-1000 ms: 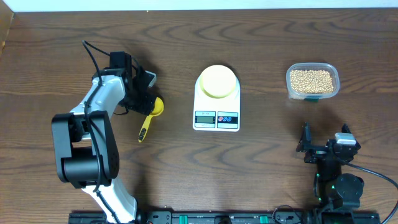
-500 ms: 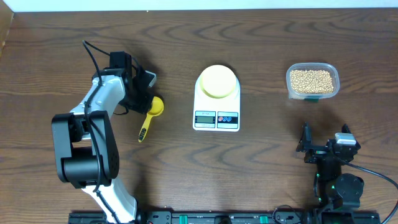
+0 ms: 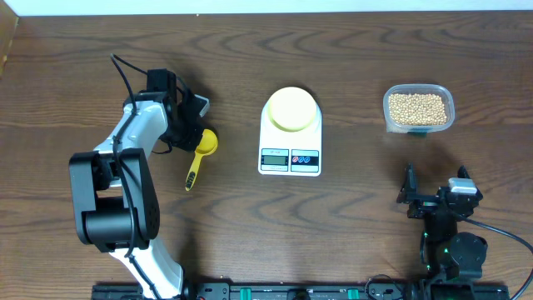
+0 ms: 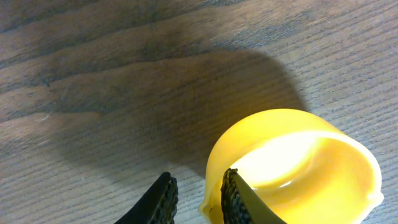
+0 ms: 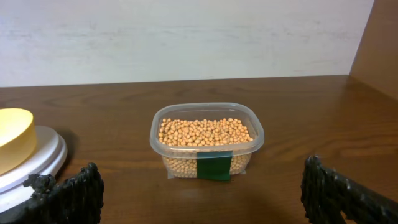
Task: Scoop item into bowl and weigh 50g on scale
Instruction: 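Close the left gripper on the rim of the yellow scoop, then lift the yellow scoop with the left gripper and rotate it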
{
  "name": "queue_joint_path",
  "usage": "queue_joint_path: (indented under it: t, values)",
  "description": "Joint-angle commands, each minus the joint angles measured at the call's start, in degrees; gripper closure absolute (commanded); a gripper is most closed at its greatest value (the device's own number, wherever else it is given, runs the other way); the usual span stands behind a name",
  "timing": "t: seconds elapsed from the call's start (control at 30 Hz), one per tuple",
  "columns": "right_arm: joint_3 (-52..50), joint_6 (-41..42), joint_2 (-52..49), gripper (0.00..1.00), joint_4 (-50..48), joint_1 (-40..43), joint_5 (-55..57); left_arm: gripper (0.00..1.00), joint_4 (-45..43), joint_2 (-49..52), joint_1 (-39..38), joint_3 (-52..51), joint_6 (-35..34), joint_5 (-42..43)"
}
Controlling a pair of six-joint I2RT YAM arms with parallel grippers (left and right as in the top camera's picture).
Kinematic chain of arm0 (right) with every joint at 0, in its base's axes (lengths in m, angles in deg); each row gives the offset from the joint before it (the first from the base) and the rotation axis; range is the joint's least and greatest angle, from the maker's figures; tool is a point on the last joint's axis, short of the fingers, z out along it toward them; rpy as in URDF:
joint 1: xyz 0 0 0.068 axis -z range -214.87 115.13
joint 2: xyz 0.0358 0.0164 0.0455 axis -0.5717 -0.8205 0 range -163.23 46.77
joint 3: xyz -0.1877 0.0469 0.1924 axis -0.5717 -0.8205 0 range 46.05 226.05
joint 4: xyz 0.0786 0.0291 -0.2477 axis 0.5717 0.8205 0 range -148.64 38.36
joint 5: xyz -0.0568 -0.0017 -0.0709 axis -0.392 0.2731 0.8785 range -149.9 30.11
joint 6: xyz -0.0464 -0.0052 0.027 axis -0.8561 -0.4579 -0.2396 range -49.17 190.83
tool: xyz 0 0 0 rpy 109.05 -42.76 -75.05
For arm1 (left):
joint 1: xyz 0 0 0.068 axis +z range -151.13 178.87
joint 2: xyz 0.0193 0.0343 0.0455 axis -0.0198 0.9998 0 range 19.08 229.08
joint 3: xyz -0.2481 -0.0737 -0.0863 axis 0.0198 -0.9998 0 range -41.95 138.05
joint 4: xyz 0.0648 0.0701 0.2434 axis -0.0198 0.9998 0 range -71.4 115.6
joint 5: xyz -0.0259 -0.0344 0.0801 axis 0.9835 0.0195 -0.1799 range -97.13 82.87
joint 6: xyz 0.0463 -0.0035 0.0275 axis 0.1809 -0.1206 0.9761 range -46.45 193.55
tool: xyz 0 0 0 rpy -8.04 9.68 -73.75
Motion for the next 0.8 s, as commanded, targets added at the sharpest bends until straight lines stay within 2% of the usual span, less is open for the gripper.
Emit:
queue_joint_path:
  t: [0.0, 0.27, 0.3, 0.4, 0.77]
  values:
    - [-0.1, -0.6, 0.3, 0.01, 0.2, 0.2, -0.1, 0.75, 0.0, 0.9, 0.1, -0.3, 0.1, 0.7]
    - [-0.1, -0.6, 0.3, 0.01, 0.2, 0.2, -0.1, 0.81, 0.0, 0.9, 0.1, -0.3, 0.1, 0.7]
    - [-0.1, -0.6, 0.3, 0.01, 0.2, 0.2, -0.1, 0.86, 0.0, 0.9, 0.1, -0.3, 0.1, 0.7]
    - [-0.1, -0.6, 0.3, 0.01, 0.2, 0.2, -0.1, 0.92, 0.0, 0.9, 0.1, -0.3, 0.1, 0.7]
    - [-0.1, -0.6, 0.3, 0.01, 0.2, 0.2, -0.1, 0.92, 0.0, 0.9, 0.1, -0.3, 0.1, 0.7]
